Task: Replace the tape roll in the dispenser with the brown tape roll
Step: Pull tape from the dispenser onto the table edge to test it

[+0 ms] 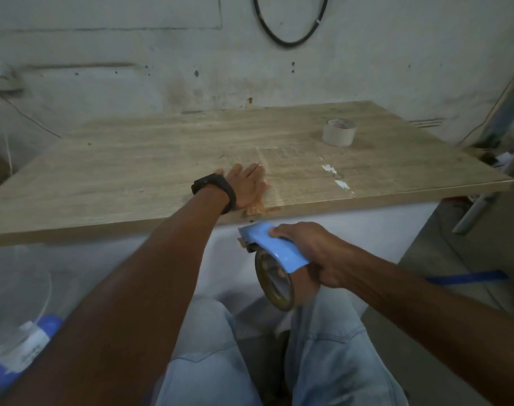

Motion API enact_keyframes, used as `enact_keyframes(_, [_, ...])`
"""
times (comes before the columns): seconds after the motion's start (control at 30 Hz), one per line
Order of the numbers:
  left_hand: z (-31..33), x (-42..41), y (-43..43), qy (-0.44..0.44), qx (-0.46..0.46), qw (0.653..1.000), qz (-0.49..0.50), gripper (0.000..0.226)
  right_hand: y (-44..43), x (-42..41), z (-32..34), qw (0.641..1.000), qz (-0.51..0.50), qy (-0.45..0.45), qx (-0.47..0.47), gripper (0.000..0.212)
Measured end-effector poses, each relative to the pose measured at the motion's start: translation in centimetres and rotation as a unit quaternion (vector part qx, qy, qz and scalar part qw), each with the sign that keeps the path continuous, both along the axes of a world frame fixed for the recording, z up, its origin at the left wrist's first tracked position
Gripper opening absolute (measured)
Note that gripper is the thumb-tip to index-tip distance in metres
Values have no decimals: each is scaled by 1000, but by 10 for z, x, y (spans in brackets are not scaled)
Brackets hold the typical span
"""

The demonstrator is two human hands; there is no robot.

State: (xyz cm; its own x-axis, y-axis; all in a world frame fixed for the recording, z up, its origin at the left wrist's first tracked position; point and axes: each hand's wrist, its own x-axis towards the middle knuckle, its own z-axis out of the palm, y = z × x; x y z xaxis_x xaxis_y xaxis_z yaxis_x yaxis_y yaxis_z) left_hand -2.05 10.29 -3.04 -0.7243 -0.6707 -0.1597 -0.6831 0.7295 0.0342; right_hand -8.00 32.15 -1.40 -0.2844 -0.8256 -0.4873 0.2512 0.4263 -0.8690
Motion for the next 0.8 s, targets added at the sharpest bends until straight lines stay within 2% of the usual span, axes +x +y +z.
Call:
enact_keyframes(0.2, [1,5,1,65,-14,998,-1,59,4,-7,18,1000,6,25,-5,23])
enact_keyframes(0.37, [-8,11,-8,205,-24,979,0,33,4,-27,54,994,-19,86,-64,21])
enact_keyframes(0.43, [-8,11,-10,221,-27,975,17,32,-6,-36,64,982,-22,168,-89,36])
enact_keyframes(0.47, [-7,10,-9,222,-29,974,30,31,-14,-40,65,969,-22,229,-89,39])
enact_keyframes(0.53, [-4,7,-9,226,-30,972,55,31,-32,-44,67,926,-22,365,-91,28])
enact_keyframes(0.57, [-3,6,-8,225,-31,972,65,31,-42,-47,66,896,-20,434,-93,23])
enact_keyframes(0.63, [-3,6,-10,218,-45,972,71,31,-67,-51,65,827,-6,554,-96,34])
enact_keyframes(0.7, [-6,6,-12,209,-56,973,78,33,-92,-55,58,780,-1,619,-88,41])
enact_keyframes(0.8, [-10,5,-21,222,-55,968,98,28,-130,-57,50,754,0,651,-87,34])
